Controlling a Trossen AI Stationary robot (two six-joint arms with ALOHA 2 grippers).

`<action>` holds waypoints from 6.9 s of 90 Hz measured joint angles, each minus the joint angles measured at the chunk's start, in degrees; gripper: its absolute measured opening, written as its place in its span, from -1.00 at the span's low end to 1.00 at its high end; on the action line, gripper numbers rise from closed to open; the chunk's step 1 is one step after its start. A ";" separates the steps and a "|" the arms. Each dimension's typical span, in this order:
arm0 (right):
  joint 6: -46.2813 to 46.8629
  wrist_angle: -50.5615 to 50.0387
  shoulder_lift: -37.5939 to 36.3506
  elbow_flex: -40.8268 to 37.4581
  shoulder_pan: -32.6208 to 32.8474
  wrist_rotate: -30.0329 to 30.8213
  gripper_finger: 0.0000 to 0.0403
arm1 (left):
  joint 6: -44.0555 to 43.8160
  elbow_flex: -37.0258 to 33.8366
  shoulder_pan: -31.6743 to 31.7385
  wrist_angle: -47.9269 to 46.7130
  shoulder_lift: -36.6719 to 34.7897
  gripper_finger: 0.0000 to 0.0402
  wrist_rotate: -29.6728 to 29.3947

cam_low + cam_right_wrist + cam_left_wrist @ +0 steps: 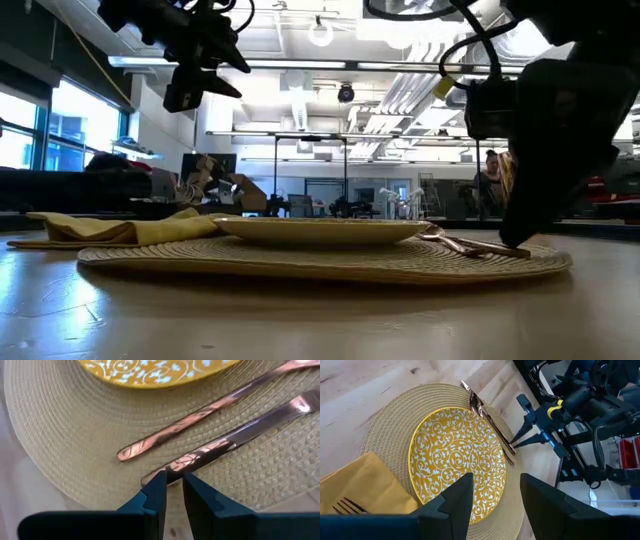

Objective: Set table place
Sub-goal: Put the brown knife on the brown placemat, then put the brown cup to the top right of the table, then return to Home Position

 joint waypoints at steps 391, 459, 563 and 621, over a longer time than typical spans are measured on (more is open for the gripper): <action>-29.68 -71.56 4.57 46.01 -49.23 -9.13 -1.00 | 15.41 -0.02 -1.18 -14.51 0.15 -0.27 -11.04; -29.79 -70.78 7.76 51.10 -46.60 -8.09 -0.98 | 15.40 -0.02 -1.18 -14.50 0.15 -0.27 -11.06; -31.88 -72.08 0.39 51.63 -46.90 -14.17 -0.17 | 13.38 -0.02 -1.13 -11.55 0.15 -0.27 -11.08; -38.79 -51.03 -40.87 33.20 -46.95 -26.65 -0.29 | 9.22 -0.02 2.03 4.36 0.13 -0.27 -13.85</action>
